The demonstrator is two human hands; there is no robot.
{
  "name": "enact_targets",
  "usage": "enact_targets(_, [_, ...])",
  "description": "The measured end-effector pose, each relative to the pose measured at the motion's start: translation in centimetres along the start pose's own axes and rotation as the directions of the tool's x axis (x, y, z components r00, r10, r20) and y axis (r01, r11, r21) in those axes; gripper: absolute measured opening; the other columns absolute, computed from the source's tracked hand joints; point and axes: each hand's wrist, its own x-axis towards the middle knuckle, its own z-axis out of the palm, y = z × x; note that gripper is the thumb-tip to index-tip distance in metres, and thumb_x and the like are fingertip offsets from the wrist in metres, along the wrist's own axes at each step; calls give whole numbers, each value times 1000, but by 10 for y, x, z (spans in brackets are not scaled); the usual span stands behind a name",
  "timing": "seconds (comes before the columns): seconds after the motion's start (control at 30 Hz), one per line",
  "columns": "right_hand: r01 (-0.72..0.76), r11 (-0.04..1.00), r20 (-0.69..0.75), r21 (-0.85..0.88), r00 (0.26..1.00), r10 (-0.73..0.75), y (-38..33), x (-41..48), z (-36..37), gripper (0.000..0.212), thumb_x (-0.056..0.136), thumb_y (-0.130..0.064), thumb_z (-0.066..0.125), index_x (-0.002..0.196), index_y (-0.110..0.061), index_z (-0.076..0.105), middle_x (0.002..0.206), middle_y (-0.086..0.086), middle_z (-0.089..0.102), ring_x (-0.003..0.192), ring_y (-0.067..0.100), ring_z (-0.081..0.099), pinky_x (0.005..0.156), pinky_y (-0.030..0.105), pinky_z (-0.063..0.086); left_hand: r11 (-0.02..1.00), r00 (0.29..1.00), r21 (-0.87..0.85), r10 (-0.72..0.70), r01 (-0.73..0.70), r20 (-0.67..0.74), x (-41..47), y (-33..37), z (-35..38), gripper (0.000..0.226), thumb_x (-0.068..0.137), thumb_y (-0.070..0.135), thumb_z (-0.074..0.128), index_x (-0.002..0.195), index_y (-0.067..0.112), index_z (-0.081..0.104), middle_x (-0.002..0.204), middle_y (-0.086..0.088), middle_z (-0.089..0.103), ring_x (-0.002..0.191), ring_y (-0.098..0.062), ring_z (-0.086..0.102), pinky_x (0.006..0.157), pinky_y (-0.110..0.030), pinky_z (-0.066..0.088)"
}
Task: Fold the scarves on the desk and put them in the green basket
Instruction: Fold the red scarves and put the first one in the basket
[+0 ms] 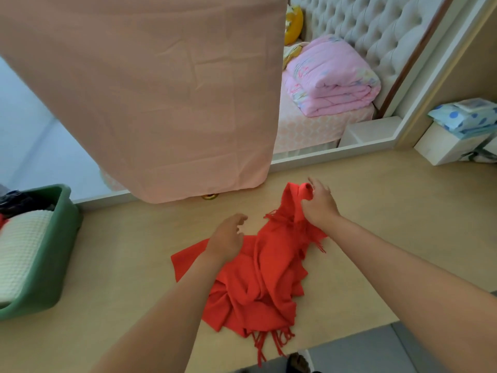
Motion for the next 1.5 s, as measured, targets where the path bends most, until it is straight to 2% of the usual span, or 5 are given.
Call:
enact_targets(0.17, [406,898,458,-172,840,-292,29,-28,47,57,81,8,49,134,-10,58,146,11,49,139,24,42,110,12,18,926,905,372,-204,55,374,-24,-38,30,72,74,43,77,139,25,51,140,-4,49,130,-25,43,111,-33,33])
enact_targets(0.43, [682,607,751,-408,629,-202,33,-59,102,73,91,-15,54,155,-35,25,153,3,36,131,29,46,105,38,40,924,982,381,-99,32,158,-46,-59,28,32,92,32,59,122,28,64,120,1,65,113,-22,58,97,-37,44])
enact_targets(0.8, [288,727,268,-623,952,-148,-18,-43,68,27,85,-33,50,106,-16,60,111,8,68,105,31,63,81,36,50,911,922,325,-329,253,206,-35,-62,-86,42,105,34,35,115,5,64,127,-13,61,119,-31,54,97,-33,40])
enact_targets(1.13, [-18,943,-65,-332,998,-4,-27,-26,72,54,87,-7,49,140,-9,41,143,21,45,124,39,51,97,43,46,981,879,104,-99,165,-467,-16,-84,-96,15,95,20,52,101,13,64,102,-11,63,96,-34,55,81,-41,45])
enact_targets(1.5, [700,418,689,-579,694,-208,5,-71,163,52,92,-18,51,142,-31,45,142,0,49,131,24,44,108,43,26,938,942,343,-162,54,295,-70,-125,-6,60,57,64,66,110,40,53,111,9,44,103,-17,40,89,-34,43])
